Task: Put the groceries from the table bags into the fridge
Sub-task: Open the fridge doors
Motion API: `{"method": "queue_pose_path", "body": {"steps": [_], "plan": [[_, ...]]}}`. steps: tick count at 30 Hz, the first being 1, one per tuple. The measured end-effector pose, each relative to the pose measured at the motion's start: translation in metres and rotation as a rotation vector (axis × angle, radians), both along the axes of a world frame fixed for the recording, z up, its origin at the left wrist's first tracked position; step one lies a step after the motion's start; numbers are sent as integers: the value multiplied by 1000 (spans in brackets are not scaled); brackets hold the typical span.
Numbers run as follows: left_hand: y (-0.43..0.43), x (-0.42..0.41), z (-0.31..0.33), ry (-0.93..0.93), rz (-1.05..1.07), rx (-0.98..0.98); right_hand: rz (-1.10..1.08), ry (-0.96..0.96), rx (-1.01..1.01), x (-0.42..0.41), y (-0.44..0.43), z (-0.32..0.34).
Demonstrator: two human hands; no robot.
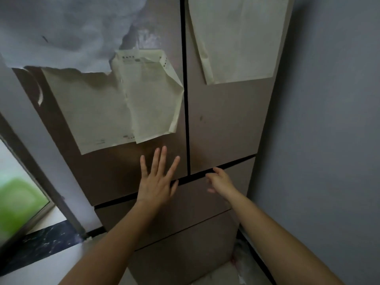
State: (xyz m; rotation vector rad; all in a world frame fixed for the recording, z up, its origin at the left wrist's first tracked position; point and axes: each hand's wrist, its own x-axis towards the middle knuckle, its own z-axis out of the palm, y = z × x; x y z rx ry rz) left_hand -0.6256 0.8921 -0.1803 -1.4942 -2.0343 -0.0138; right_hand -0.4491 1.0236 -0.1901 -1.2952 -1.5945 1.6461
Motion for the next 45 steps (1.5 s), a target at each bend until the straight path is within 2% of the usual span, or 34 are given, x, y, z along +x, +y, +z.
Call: {"method": "queue_pose_path", "body": {"steps": [6,10,17,21,23,27,30,32,35,39,43,45], "plan": [[24,-29,-37,111,-17,69,-180,442,-402,-38,25,-16],[29,-32,-45,134,-18,115,-239,609,-516,-51,42,-26],[29,-29,-42,125,16,115,-247,557,-461,-37,31,-31],[28,-12,-33,5,-5,101,-195,496,-464,4,27,-39],[30,11,-21,-177,-31,205,-183,483,-475,22,29,-40],[49,66,29,-768,-248,489,-181,467,-503,60,33,-33],[73,113,59,-1054,-447,468,-133,404,-442,99,34,-28],[82,144,64,-1155,-571,418,-135,388,-402,124,33,-25],[90,182,62,-1156,-627,400,-243,406,-348,160,38,-23],[112,226,65,-1104,-711,278,-424,422,-281,218,54,-15],[144,266,68,-1076,-774,172,-519,343,-84,266,74,-13],[163,286,74,-1049,-754,134,-503,245,92,279,77,-5]]}}
